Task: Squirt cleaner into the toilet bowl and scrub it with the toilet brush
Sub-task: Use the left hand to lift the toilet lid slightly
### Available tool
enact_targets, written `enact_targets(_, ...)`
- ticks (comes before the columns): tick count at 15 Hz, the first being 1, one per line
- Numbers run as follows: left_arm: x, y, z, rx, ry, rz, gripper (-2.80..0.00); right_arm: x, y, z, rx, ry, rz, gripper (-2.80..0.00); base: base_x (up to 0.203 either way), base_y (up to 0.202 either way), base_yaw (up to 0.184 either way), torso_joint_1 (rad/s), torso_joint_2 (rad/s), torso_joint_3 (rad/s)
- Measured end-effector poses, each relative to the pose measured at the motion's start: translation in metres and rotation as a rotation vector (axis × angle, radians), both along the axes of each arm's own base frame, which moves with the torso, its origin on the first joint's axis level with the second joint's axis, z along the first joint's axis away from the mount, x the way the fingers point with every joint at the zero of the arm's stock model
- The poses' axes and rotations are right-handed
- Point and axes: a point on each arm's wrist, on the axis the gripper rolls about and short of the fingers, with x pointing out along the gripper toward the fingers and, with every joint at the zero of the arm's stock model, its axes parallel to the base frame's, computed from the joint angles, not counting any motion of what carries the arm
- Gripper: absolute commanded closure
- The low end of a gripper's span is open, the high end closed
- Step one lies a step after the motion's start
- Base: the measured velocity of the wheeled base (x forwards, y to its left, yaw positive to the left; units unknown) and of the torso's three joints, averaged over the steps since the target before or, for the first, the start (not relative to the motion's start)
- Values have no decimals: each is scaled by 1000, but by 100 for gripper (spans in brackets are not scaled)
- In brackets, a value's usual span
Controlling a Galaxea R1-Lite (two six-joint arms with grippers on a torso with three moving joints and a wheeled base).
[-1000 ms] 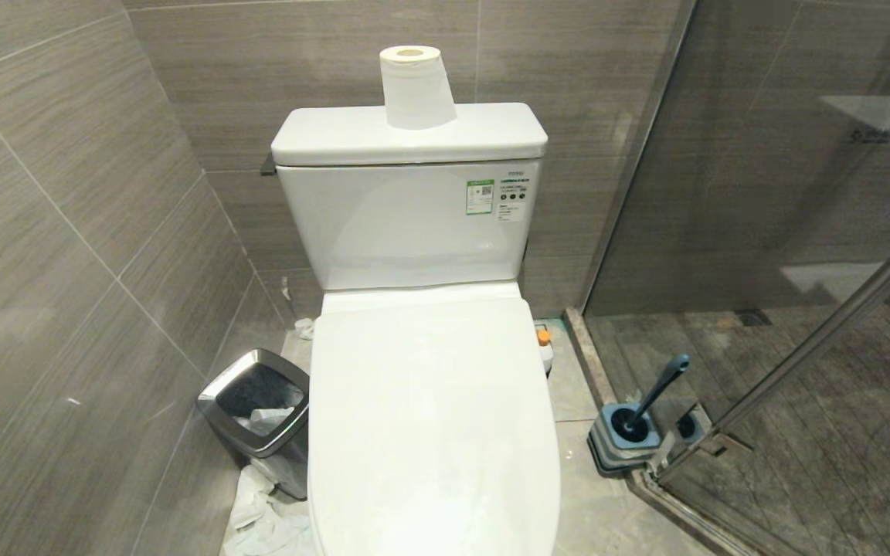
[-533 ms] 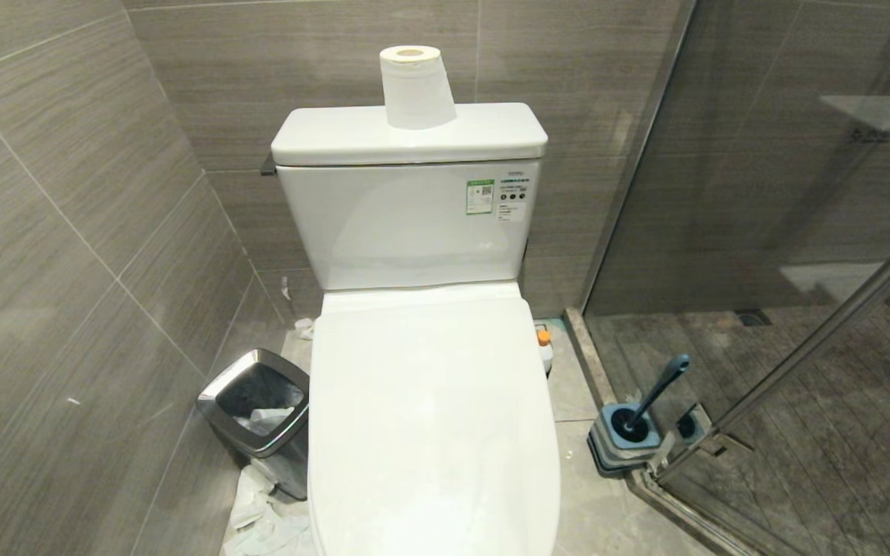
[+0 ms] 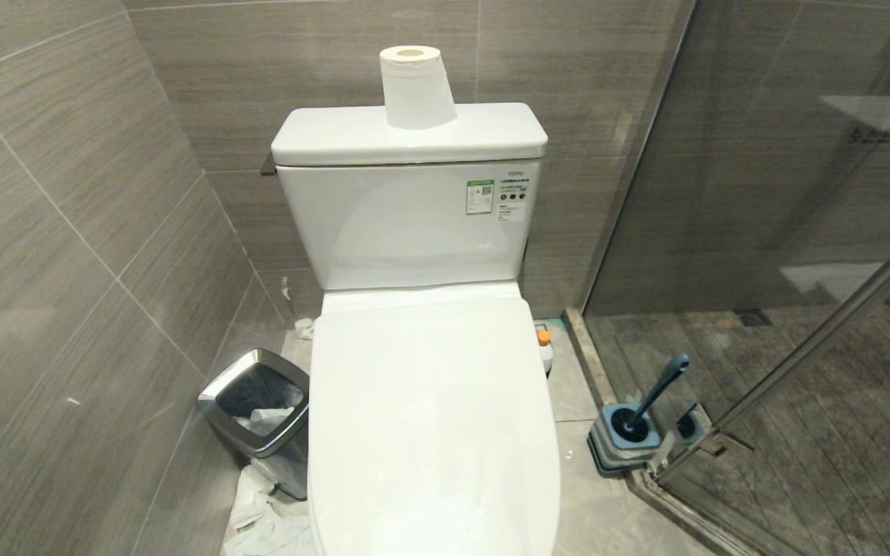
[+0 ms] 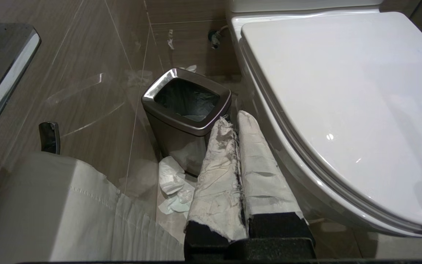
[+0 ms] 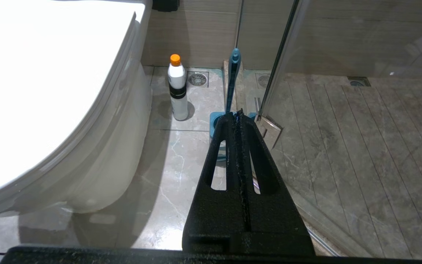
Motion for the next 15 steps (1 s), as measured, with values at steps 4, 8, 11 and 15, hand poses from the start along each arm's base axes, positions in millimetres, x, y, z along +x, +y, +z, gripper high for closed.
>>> enact_targets(4,0,0,0,0,0,0,0,0,0,0,0,0,0,0,0,0,0,0,0,0)
enact_targets(8,0,0,0,0,0,0,0,0,0,0,0,0,0,0,0,0,0,0,0,0)
enact_targets(11,0,0,0,-1,0,0,0,0,0,0,0,0,0,0,0,0,0,0,0,0)
enact_targets(15,0,0,0,0,0,0,0,0,0,0,0,0,0,0,0,0,0,0,0,0)
